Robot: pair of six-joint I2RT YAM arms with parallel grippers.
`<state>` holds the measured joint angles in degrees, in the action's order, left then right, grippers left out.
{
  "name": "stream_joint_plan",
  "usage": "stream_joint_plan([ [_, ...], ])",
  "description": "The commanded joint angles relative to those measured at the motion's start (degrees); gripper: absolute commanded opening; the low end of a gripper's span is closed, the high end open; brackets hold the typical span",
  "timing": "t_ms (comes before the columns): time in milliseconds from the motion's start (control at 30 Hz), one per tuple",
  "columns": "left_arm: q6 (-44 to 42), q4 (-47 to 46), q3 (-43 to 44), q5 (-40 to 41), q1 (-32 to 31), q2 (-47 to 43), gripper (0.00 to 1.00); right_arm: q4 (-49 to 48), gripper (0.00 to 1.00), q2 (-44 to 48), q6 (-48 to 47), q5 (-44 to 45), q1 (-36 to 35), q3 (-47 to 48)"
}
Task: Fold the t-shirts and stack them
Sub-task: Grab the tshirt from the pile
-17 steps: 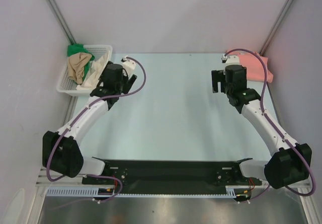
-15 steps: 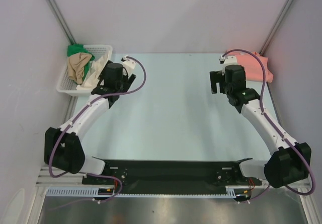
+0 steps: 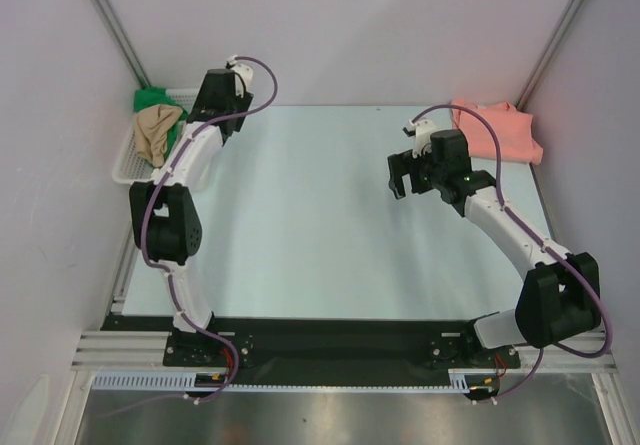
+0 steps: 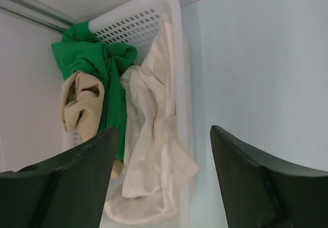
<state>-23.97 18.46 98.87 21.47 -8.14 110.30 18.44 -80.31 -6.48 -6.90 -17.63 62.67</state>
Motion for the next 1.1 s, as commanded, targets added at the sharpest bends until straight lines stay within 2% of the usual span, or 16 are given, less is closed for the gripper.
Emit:
stream_joint_plan([
  [0, 1.2, 1.4, 6.5, 2.0, 1.9, 4.2, 0.78, -3.3, 1.0, 0.2, 1.4, -2.9, -0.2, -0.1],
  [400, -3.6, -7.6, 13.6, 10.7, 8.0, 14.3, 0.76, -3.6, 1.0, 2.6, 4.2, -5.8, -0.1, -7.7],
  [500, -3.5, -9.1, 13.6, 11.6, 8.0, 15.1, 0.91, -3.8, 1.0, 2.8, 5.4, -6.4, -0.1, -8.8],
  [567, -4.6, -9.3, 12.8, 10.9, 8.0, 14.8, 0.94, -4.4, 1.0, 2.7, 6.2, -7.0, -0.2, -9.2],
  [667, -6.3, -8.0, 12.7, 8.9, 8.0, 15.1, 0.9, -5.8, 1.0, 1.9, 7.8, -8.4, -0.1, -9.8],
  [700, -7.3, -7.7, 12.6, 8.7, 8.0, 15.4, 0.82, -6.1, 1.0, 1.7, 8.1, -8.6, -0.1, -9.9],
  [800, -9.0, -5.3, 12.9, 8.9, 8.0, 16.8, 0.67, -7.4, 1.0, 0.5, 9.2, -8.7, 0.0, -9.7],
  [1067, -7.9, -3.6, 11.7, 9.0, 8.0, 18.6, 0.67, -8.6, 1.0, -4.8, 9.5, -9.8, 0.7, -5.9],
])
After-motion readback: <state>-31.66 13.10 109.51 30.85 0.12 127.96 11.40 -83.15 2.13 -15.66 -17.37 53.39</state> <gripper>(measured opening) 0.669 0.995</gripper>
